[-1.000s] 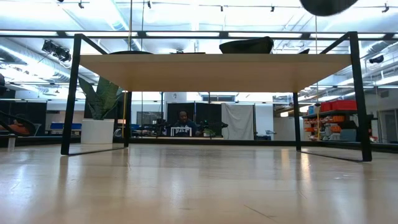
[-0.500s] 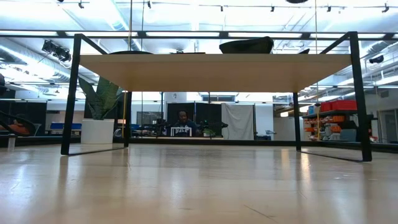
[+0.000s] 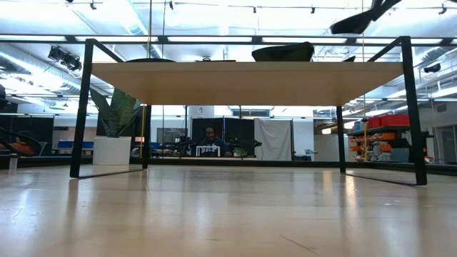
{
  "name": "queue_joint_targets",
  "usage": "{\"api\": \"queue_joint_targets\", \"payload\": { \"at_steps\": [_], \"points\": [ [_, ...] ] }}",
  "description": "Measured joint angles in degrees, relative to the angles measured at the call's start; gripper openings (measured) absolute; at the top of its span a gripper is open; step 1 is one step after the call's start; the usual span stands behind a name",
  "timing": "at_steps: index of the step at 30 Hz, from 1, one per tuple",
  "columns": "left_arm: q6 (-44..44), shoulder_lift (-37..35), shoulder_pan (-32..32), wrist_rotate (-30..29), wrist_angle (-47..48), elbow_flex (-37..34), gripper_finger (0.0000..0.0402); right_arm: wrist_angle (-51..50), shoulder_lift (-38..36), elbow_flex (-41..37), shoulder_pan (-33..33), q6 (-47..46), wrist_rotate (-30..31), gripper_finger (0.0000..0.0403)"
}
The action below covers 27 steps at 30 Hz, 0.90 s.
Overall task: Pick & Place Mini shaped plates
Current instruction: Stack the drop shaped plate on top of the drop shaped plate on the shelf
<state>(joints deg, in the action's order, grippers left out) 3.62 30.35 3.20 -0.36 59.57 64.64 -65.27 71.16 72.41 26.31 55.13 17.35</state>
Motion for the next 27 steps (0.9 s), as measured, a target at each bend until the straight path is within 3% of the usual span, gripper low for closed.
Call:
{"api": "queue_joint_targets", "payload": {
  "at_steps": [8,17,27],
  "points": [
    [0.0,0.0,-0.01,0.0,0.0,0.0,0.0025,5.74,-6.09,-5.89,-5.32,15.58,-6.2,0.0],
    [0.0,0.0,0.0,0.0,0.0,0.0,0.0025,7.7,-6.21,-7.11,-15.3,13.3,-17.33,0.0],
    [0.0,0.0,0.0,0.0,0.0,0.0,0.0025,7.68,-5.48,-7.11,-22.01,13.04,-27.37,0.0]
  ]
}}
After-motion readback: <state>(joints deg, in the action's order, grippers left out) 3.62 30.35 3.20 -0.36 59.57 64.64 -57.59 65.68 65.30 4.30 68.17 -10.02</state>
